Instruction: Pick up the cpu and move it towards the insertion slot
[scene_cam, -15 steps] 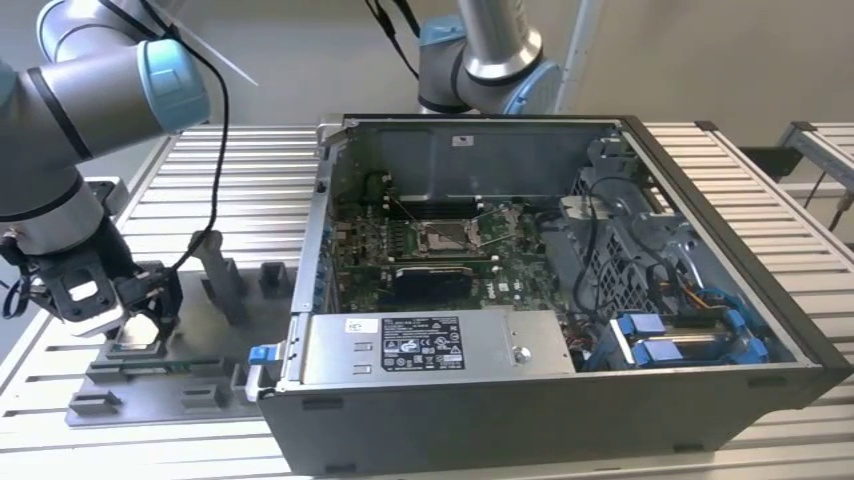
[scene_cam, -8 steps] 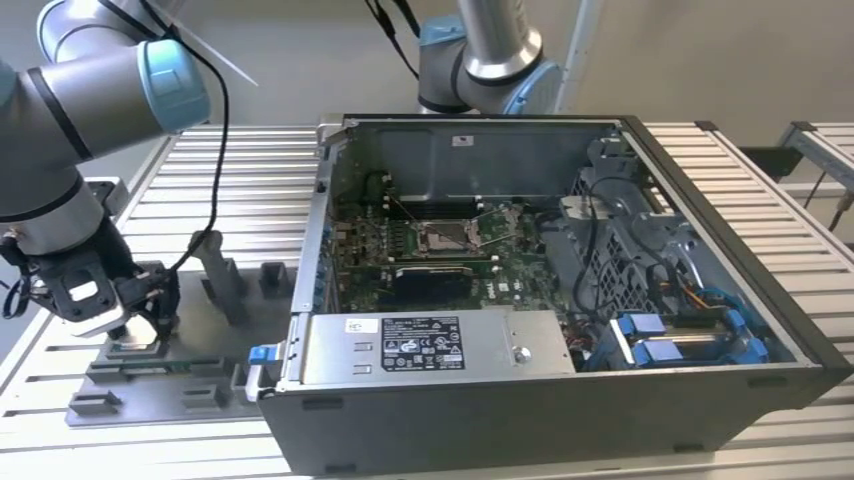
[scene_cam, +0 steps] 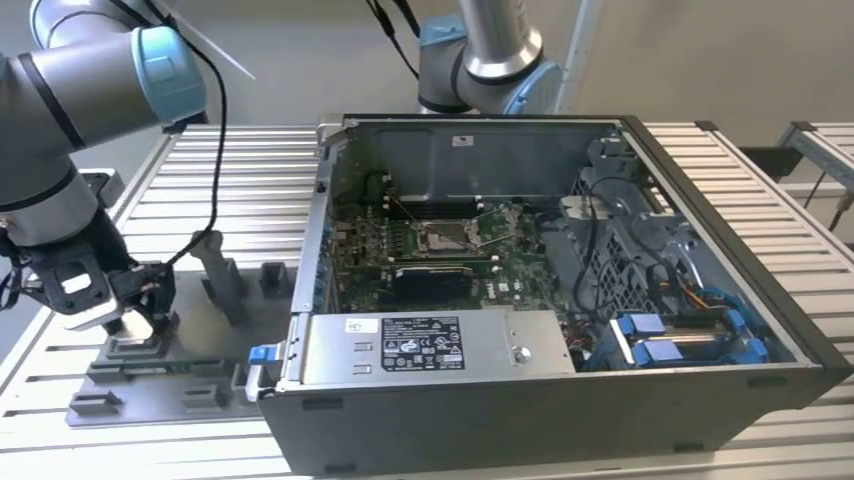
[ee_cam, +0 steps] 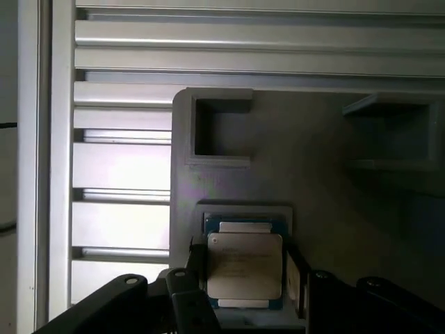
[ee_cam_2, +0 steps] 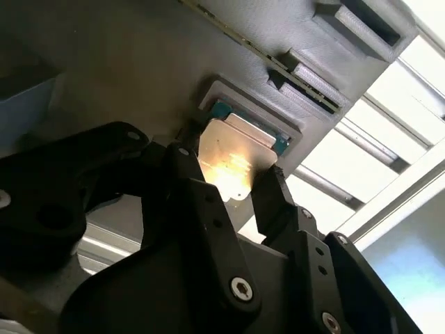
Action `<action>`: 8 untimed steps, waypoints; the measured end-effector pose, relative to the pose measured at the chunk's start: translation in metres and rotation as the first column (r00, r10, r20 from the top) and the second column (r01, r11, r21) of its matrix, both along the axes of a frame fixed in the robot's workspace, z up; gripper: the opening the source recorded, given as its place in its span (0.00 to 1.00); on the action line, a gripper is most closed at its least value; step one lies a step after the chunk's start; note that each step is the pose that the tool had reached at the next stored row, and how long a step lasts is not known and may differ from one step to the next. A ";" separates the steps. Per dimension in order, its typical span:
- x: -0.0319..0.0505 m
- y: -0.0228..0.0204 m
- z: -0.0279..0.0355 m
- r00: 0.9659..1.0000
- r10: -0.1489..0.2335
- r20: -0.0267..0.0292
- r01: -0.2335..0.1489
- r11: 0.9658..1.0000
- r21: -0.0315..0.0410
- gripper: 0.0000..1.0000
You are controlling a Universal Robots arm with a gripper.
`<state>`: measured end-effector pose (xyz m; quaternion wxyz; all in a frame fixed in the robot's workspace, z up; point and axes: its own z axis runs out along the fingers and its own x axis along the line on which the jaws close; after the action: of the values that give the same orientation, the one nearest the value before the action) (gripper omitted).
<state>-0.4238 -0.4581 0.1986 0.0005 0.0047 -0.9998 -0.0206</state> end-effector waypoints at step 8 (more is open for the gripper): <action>0.0001 0.0017 0.0366 1.000 0.000 0.000 0.000 1.000 0.000 0.00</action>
<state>-0.4237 -0.4565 0.2353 0.0005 0.0047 -0.9998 -0.0206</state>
